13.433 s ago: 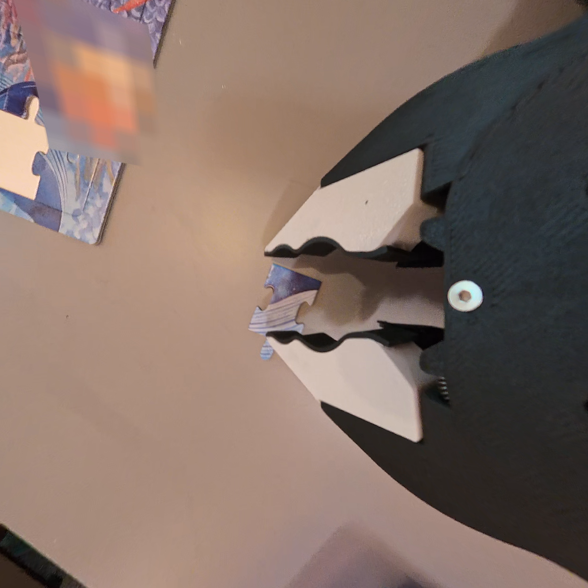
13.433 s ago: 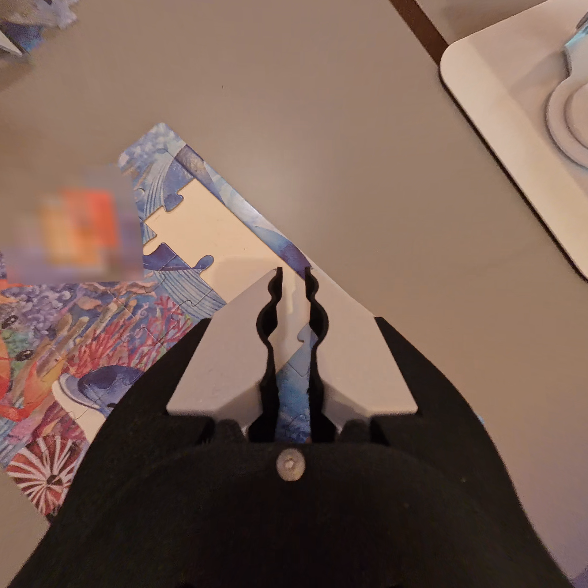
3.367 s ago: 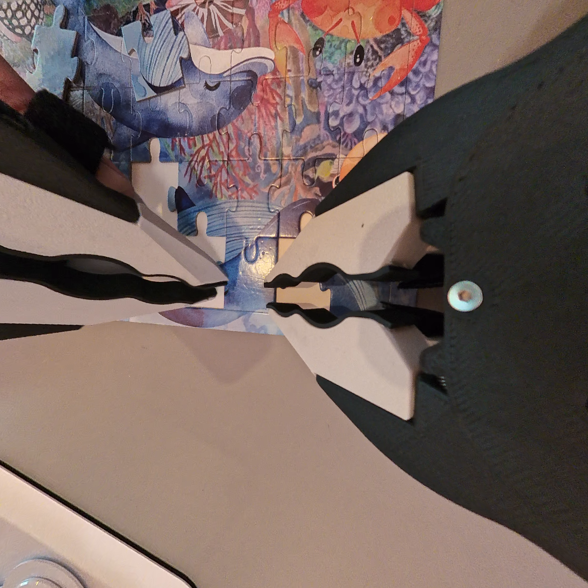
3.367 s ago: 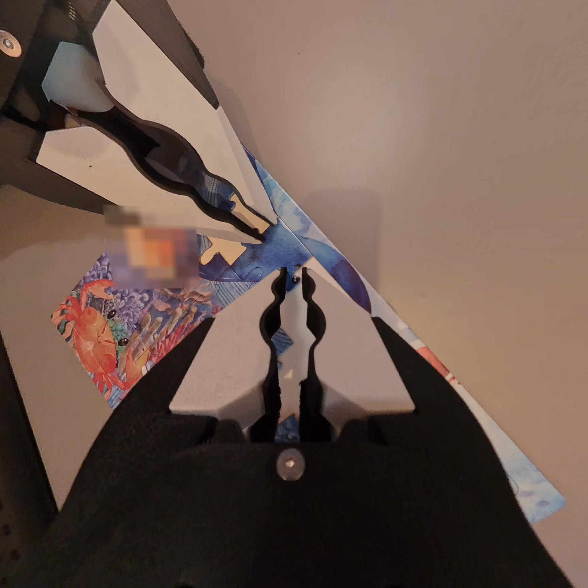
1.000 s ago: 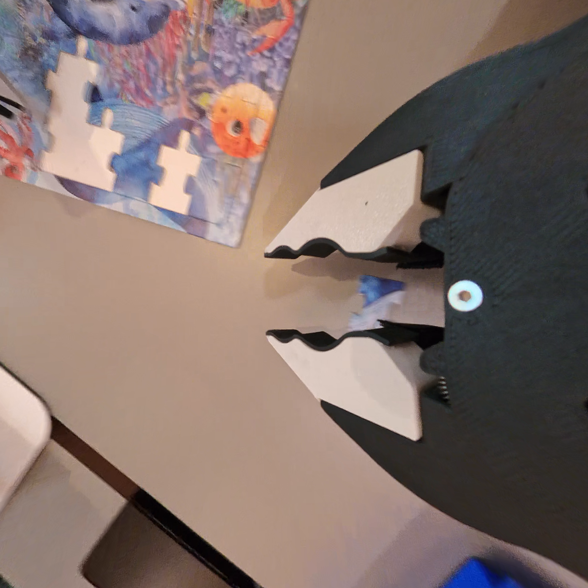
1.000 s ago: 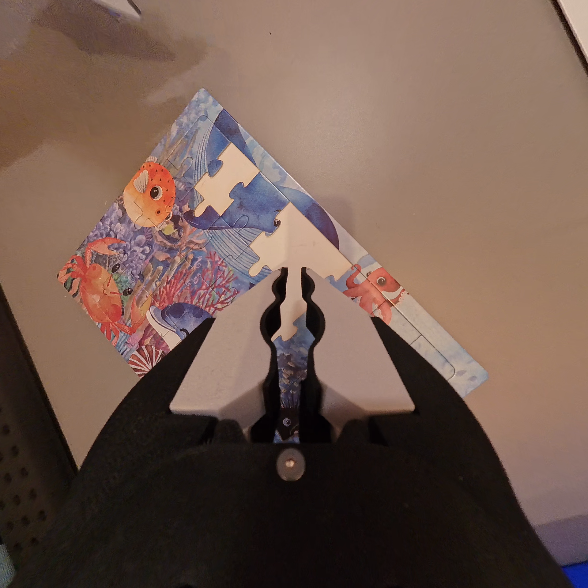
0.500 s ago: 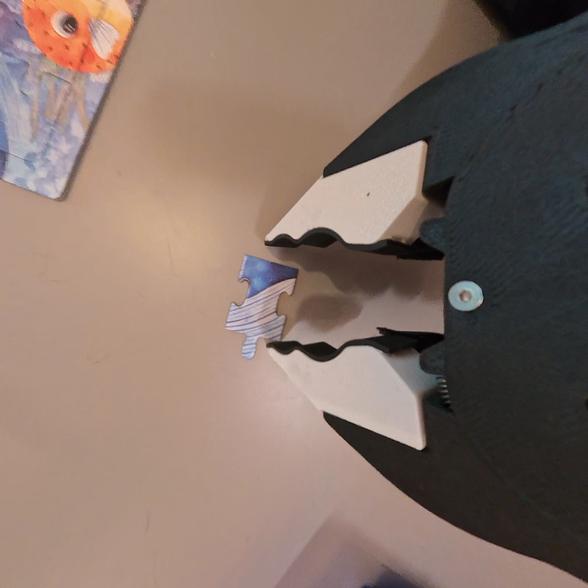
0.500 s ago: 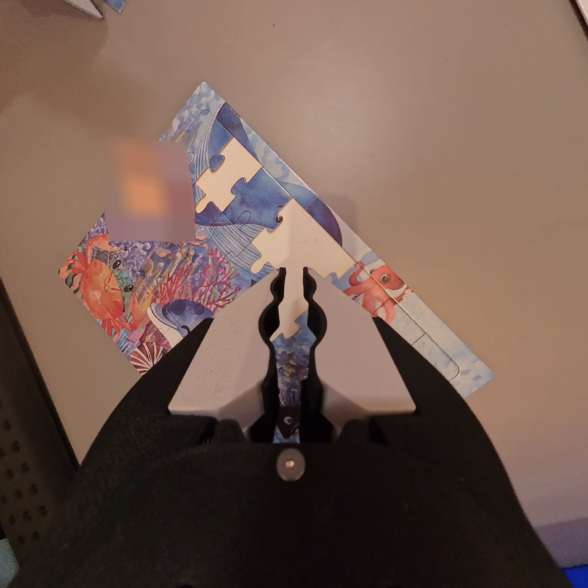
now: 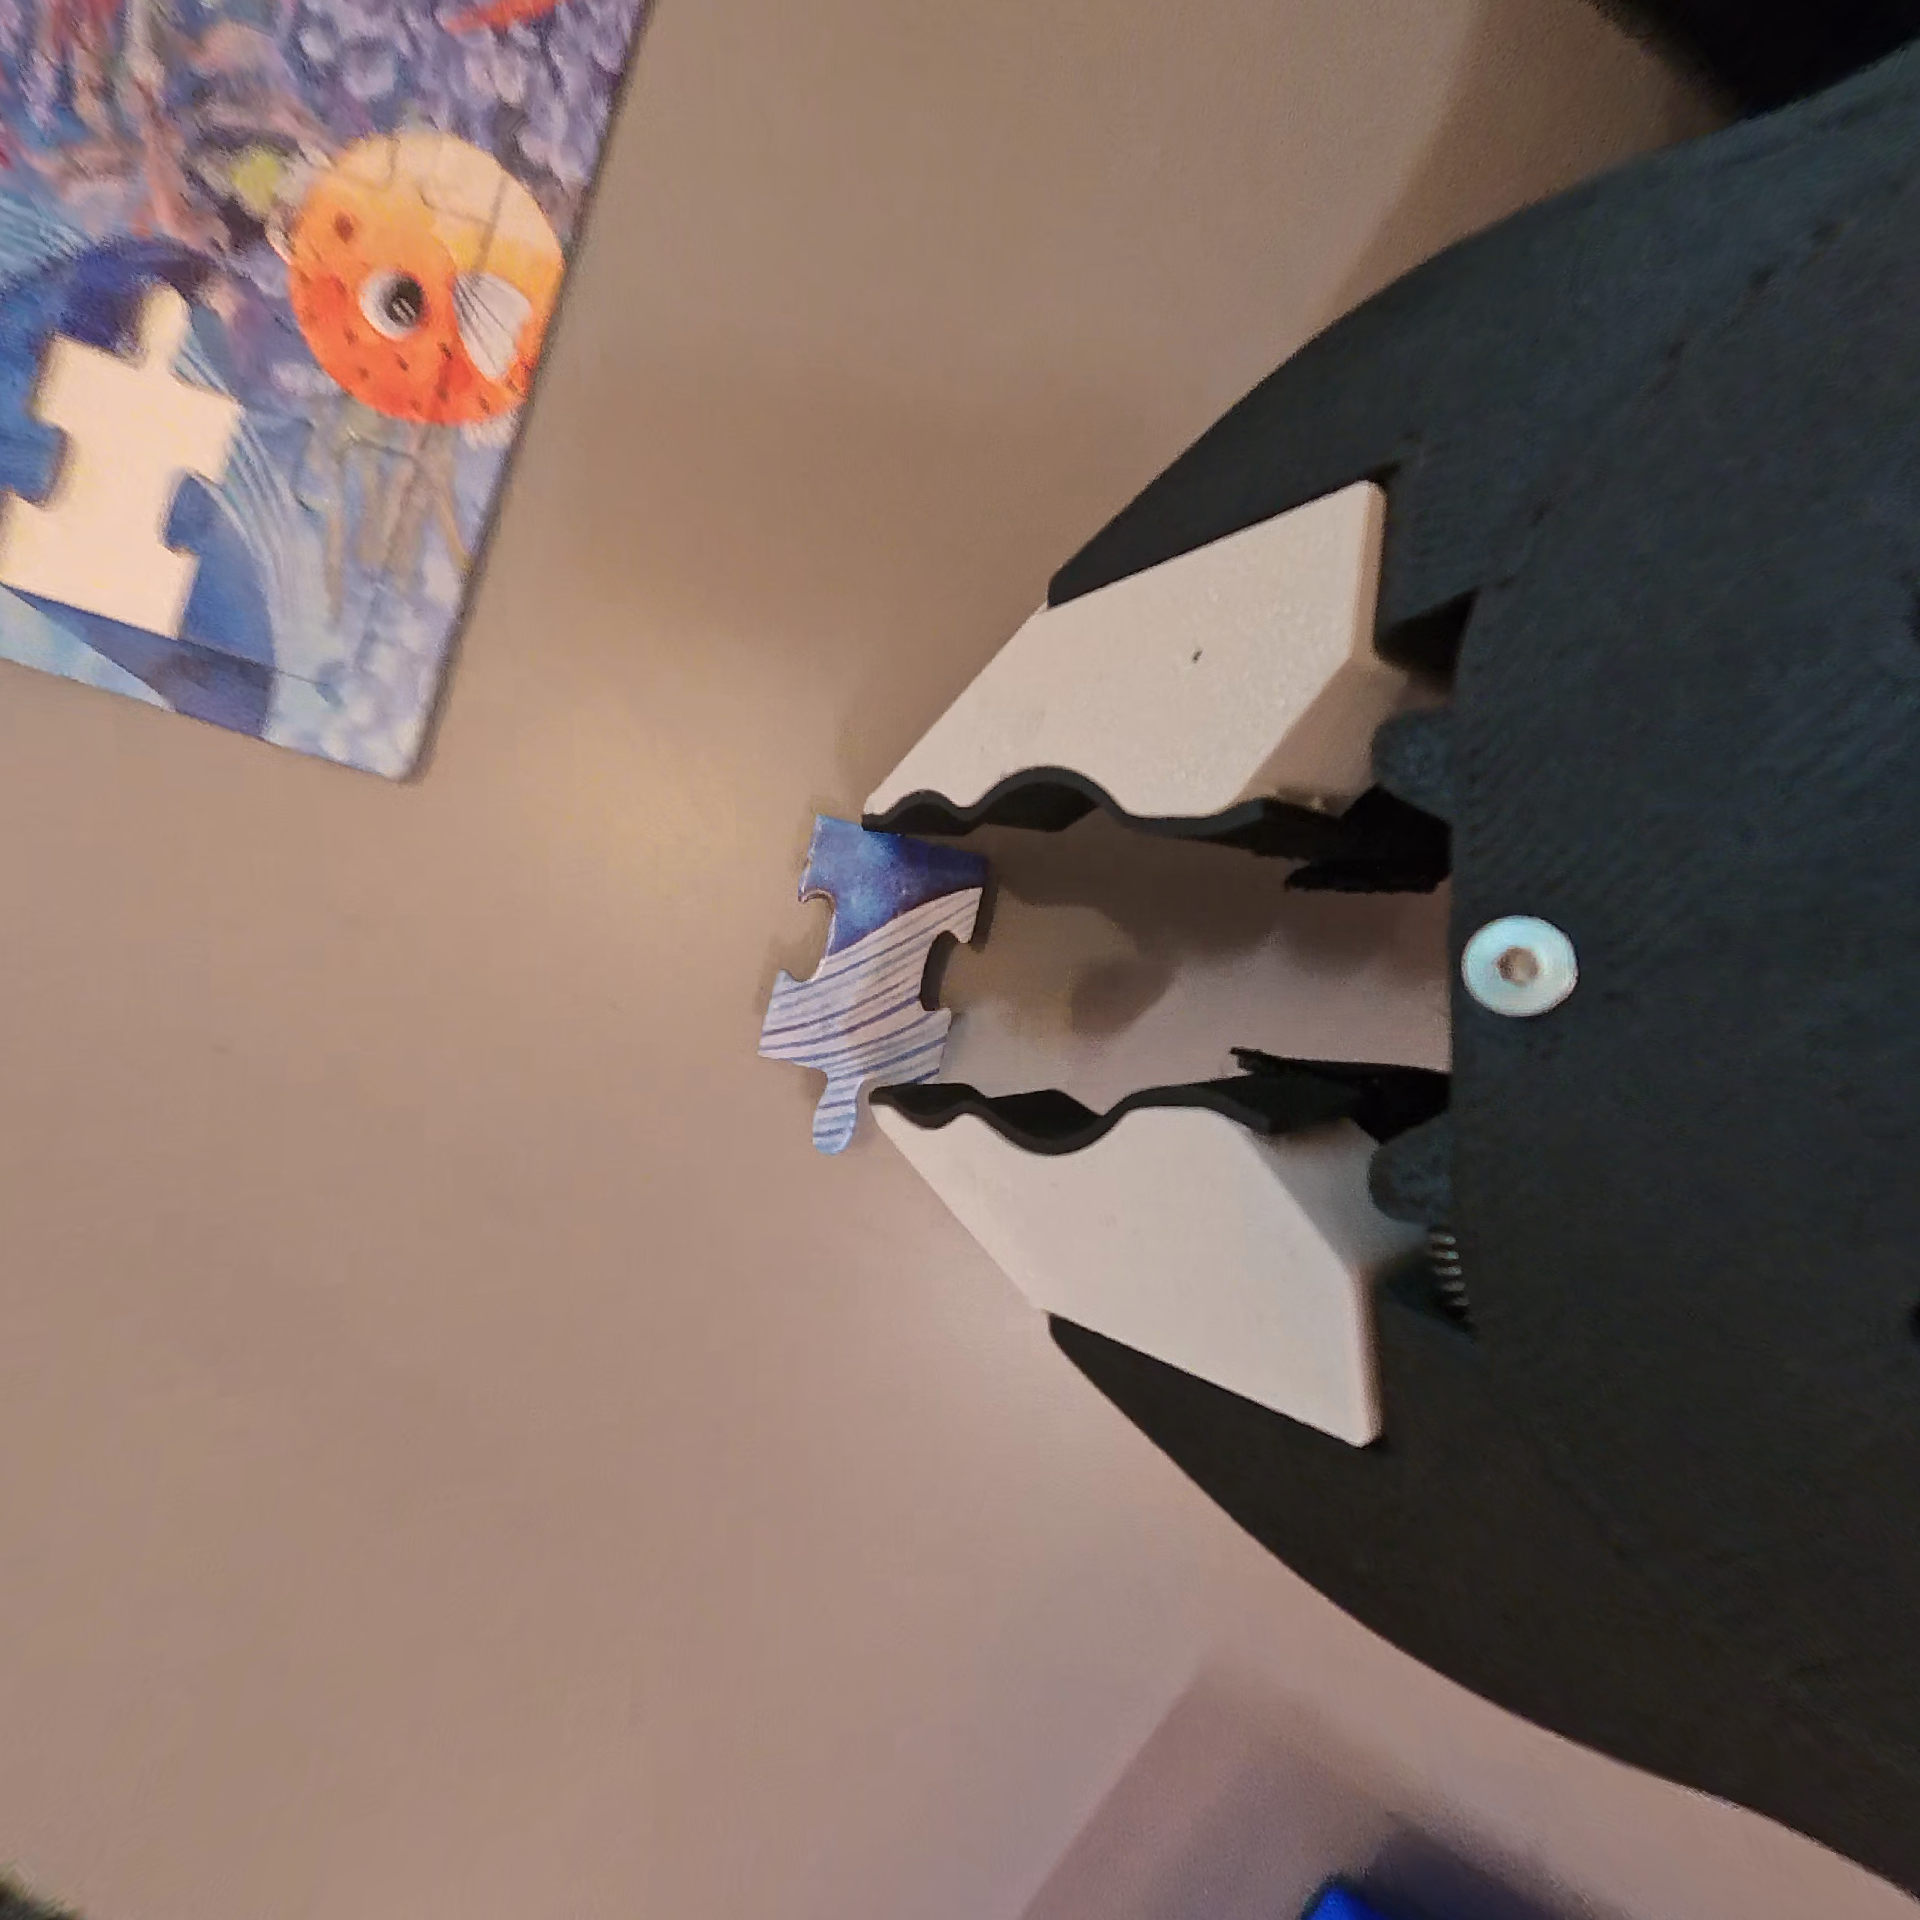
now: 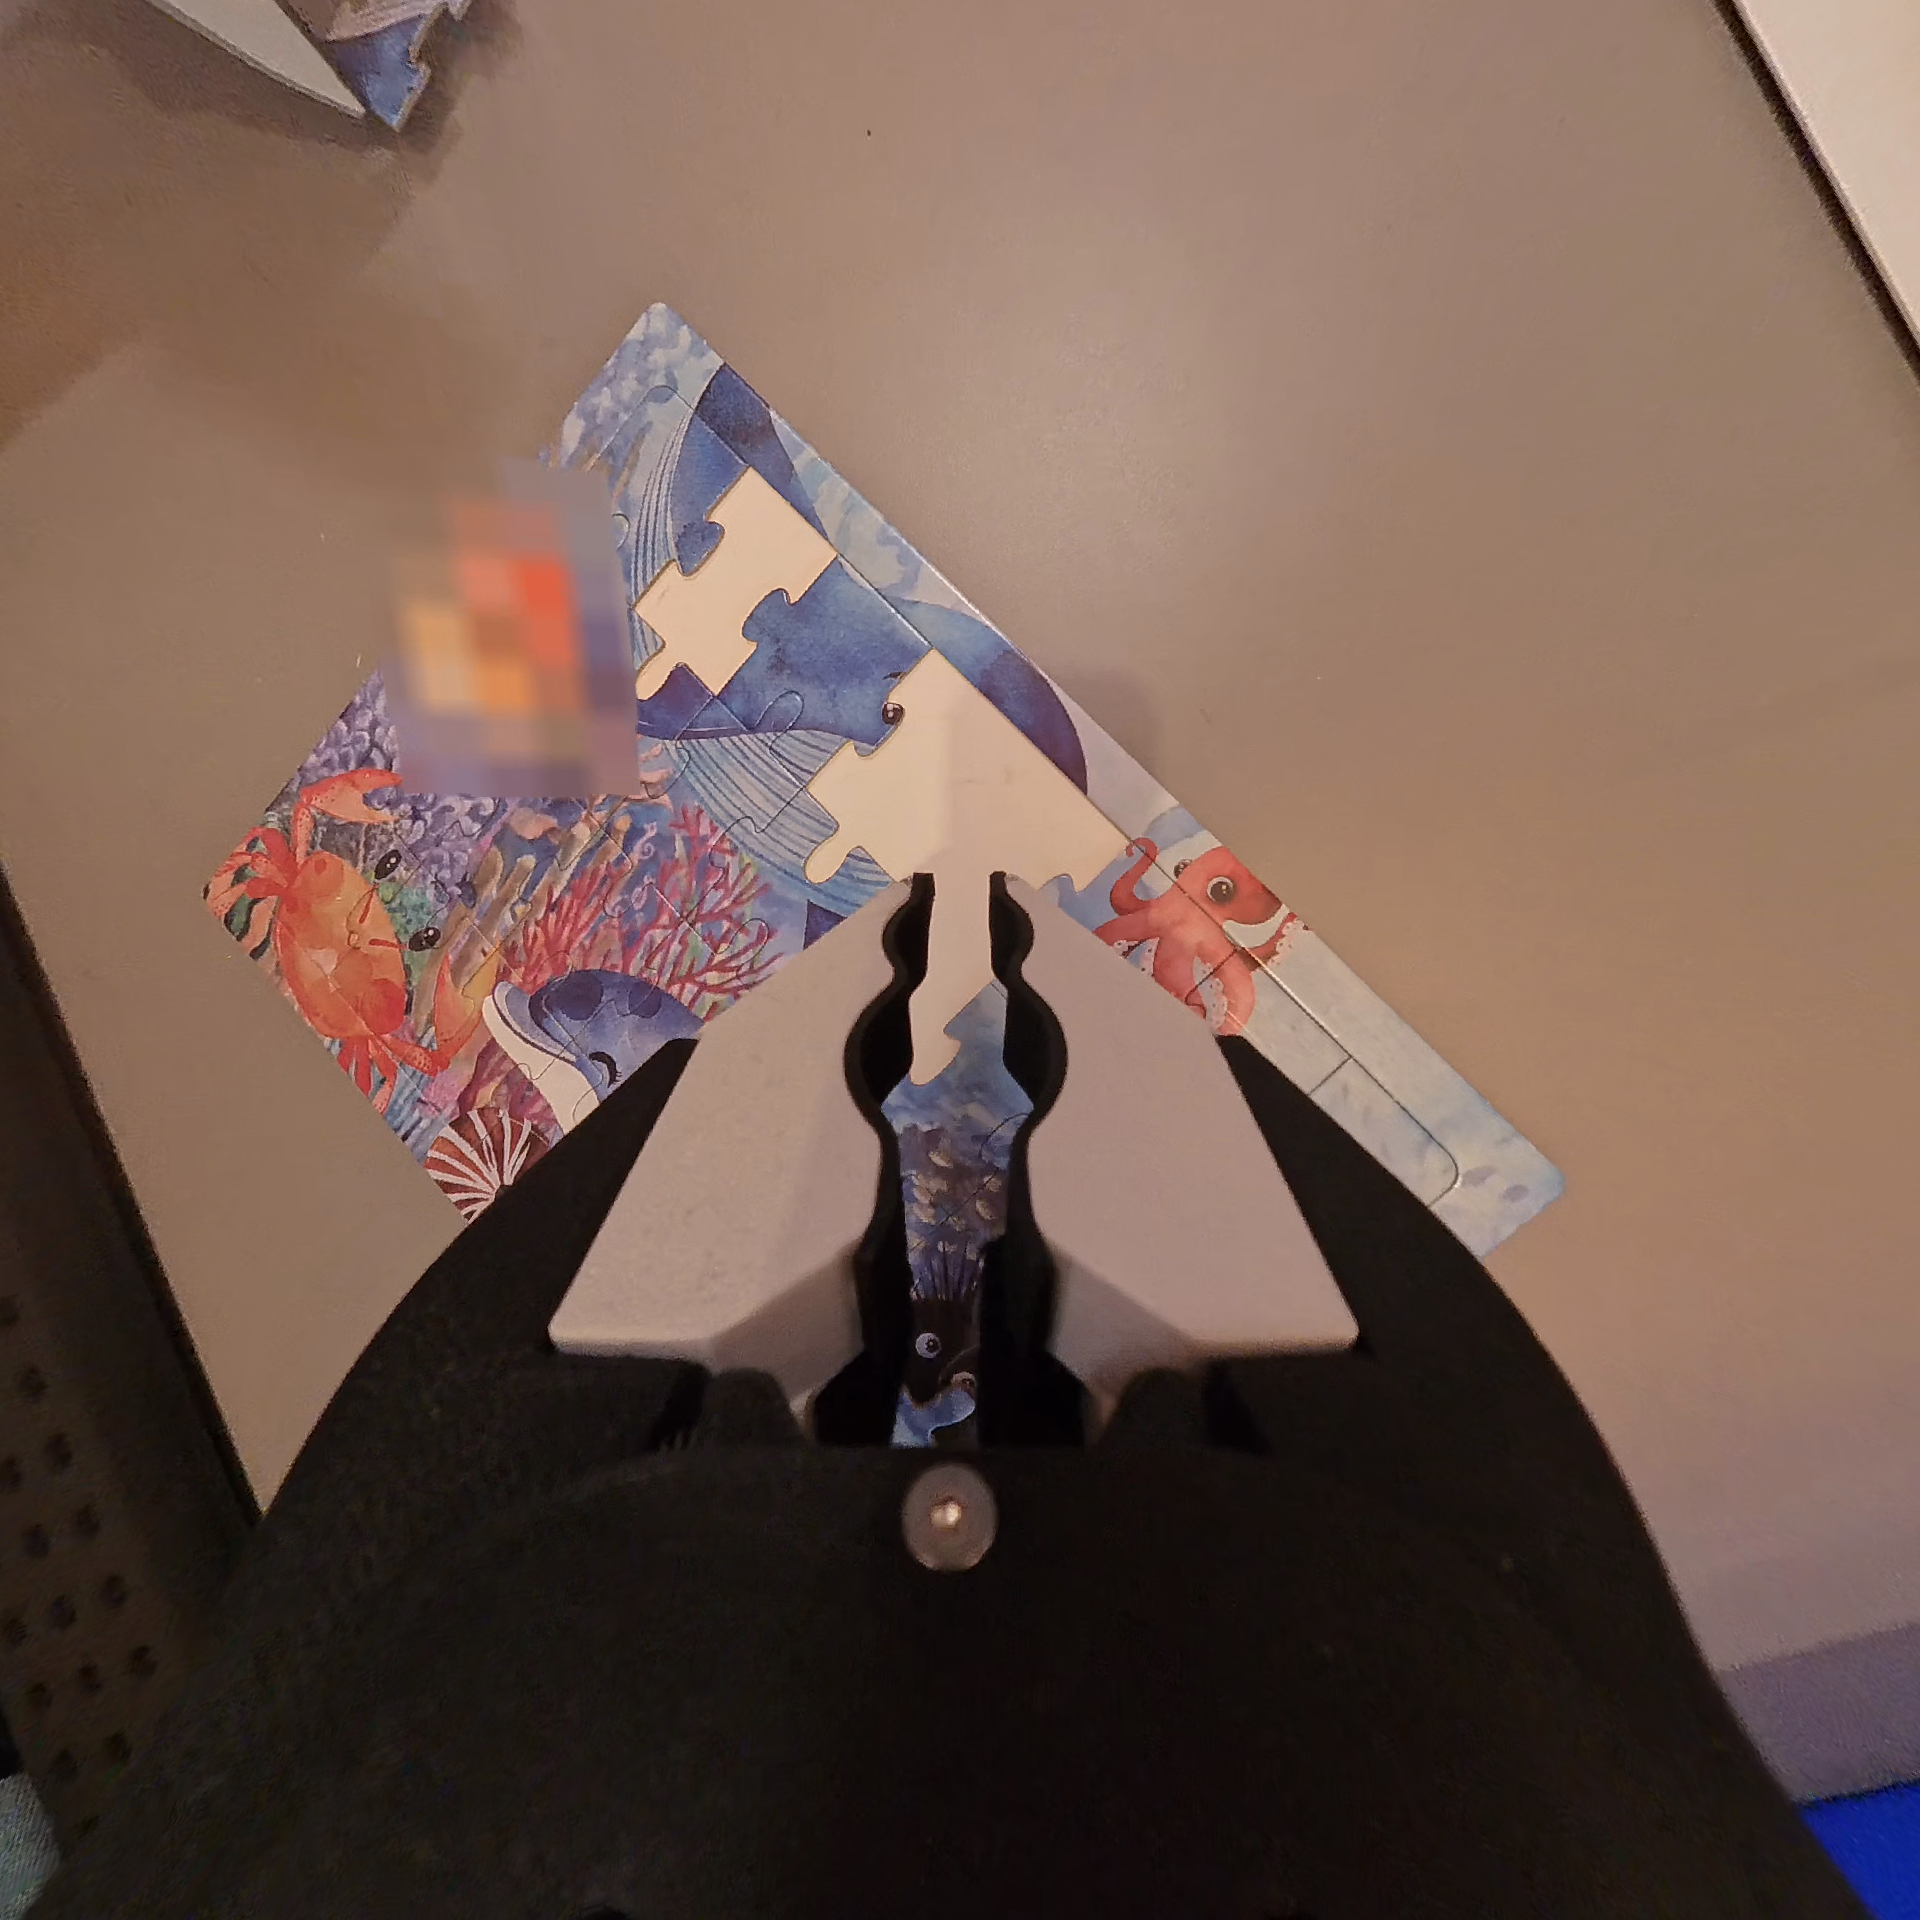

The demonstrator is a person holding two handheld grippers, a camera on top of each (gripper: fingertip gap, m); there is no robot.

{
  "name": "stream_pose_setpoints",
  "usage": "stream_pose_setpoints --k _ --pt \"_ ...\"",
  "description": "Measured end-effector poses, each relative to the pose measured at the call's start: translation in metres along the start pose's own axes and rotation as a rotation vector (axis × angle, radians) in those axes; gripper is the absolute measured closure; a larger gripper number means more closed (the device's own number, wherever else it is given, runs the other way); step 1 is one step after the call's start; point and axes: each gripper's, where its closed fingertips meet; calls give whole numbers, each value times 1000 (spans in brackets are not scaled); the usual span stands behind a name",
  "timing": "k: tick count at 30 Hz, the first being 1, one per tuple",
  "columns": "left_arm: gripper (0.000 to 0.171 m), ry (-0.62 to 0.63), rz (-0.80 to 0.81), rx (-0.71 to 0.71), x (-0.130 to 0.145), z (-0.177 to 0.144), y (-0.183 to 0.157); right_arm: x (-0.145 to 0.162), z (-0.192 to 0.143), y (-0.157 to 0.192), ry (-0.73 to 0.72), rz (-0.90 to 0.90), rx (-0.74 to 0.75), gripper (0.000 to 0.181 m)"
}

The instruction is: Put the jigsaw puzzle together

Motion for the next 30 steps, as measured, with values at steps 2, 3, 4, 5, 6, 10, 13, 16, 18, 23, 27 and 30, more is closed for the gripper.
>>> stream_pose_setpoints --k 2,3,4,5,6,10,13,16,18,23,27,30 --pt "125 -66 58 24 -19 -5 -15 -3 -1 1 -19 1 -4 172" --pt "125 -100 94 32 -31 -6 -25 -6 -2 2 -34 0 -14 171" --pt "125 -128 128 42 -43 -5 -36 -10 -3 6 -57 1 -36 171" --pt "125 -150 171 52 -54 -3 -48 -15 -4 10 -87 2 -63 170" --pt "125 -170 219 53 -65 0 -60 -19 -6 14 -114 3 -86 170" --pt "126 -222 409 50 -95 16 -105 -35 -6 30 -201 9 -178 164" --pt "125 -257 504 22 -110 24 -126 -45 -5 38 -262 27 -246 162" --pt "125 -311 564 0 -123 26 -140 -50 -3 40 -298 59 -285 159" --pt "125 -333 597 3 -128 26 -150 -51 -2 42 -311 72 -311 156" --pt "125 -353 685 -58 -135 27 -160 -63 -1 53 -371 94 -394 157" --pt "125 -405 700 -64 -141 19 -165 -68 3 65 -383 78 -451 174" --pt "125 -430 705 -86 -144 13 -162 -74 0 66 -419 78 -455 178"
Point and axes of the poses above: each gripper's, where its closed fingertips meet, z out along the fingers, x out of its underside, y = z × x across the jaws, and after that the axes turned 13 degrees about -z, right-handed
